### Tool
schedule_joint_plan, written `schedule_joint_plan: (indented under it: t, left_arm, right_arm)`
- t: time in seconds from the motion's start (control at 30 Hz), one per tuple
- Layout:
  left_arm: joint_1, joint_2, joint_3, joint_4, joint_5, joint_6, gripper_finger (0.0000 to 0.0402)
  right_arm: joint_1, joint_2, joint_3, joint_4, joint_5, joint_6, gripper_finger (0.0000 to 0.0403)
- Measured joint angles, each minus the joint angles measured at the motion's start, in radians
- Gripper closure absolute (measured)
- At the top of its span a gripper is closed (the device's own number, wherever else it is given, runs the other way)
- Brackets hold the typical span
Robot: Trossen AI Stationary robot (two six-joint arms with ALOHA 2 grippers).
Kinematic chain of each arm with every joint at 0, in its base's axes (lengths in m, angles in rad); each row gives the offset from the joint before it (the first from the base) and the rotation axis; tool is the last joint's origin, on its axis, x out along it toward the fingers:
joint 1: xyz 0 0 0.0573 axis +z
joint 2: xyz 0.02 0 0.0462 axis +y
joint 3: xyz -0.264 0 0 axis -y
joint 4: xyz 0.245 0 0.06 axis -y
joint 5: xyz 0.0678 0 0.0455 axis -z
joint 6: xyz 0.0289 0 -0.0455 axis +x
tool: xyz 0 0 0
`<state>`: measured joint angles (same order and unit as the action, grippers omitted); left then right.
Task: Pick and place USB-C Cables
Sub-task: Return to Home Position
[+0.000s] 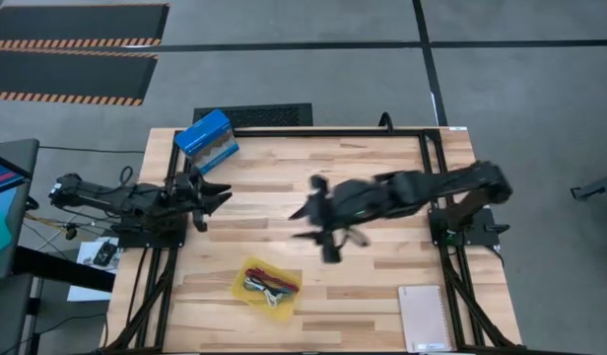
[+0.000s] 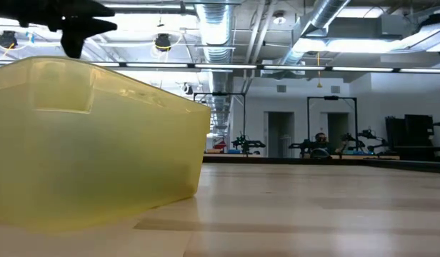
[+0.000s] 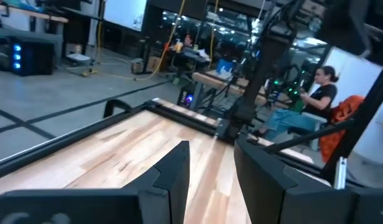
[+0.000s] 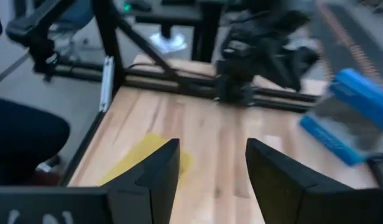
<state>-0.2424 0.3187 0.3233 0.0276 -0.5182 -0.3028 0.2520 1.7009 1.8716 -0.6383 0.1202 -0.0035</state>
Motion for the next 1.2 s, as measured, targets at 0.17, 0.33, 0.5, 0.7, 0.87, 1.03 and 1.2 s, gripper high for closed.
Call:
schedule_joint_plan:
  t: [0.17, 0.33, 0.5, 0.7, 0.87, 1.03, 1.2]
  left_arm:
    - [0.0, -0.117, 0.001, -0.136, -0.051, -0.006, 0.0288]
    - [0.0, -0.211, 0.001, -0.227, -0.063, -0.037, 0.0288]
    - [0.0, -0.279, -0.029, -0.257, -0.056, -0.035, 0.0288]
    - [0.0, -0.317, -0.1, -0.25, -0.044, -0.059, 0.0288]
    - [0.0, -0.317, -0.162, -0.233, -0.044, -0.101, 0.0288]
    - [0.0, -0.315, -0.225, -0.155, 0.0, -0.104, 0.0288]
    - [0.0, -0.315, -0.278, -0.06, 0.154, -0.048, 0.0288]
  right_arm:
    - [-0.004, -0.231, -0.284, 0.146, 0.065, 0.008, 0.0193]
    - [-0.029, -0.436, -0.644, 0.404, 0.068, 0.072, 0.0195]
    - [-0.069, -0.613, -0.942, 0.65, 0.07, 0.133, 0.0193]
    - [-0.112, -0.801, -1.181, 0.825, 0.096, 0.206, 0.0188]
    - [-0.124, -0.927, -1.303, 0.869, 0.098, 0.217, 0.0188]
    - [-0.124, -1.026, -1.422, 0.933, 0.145, 0.241, 0.0187]
    - [-0.107, -1.099, -1.55, 1.005, 0.145, 0.242, 0.0186]
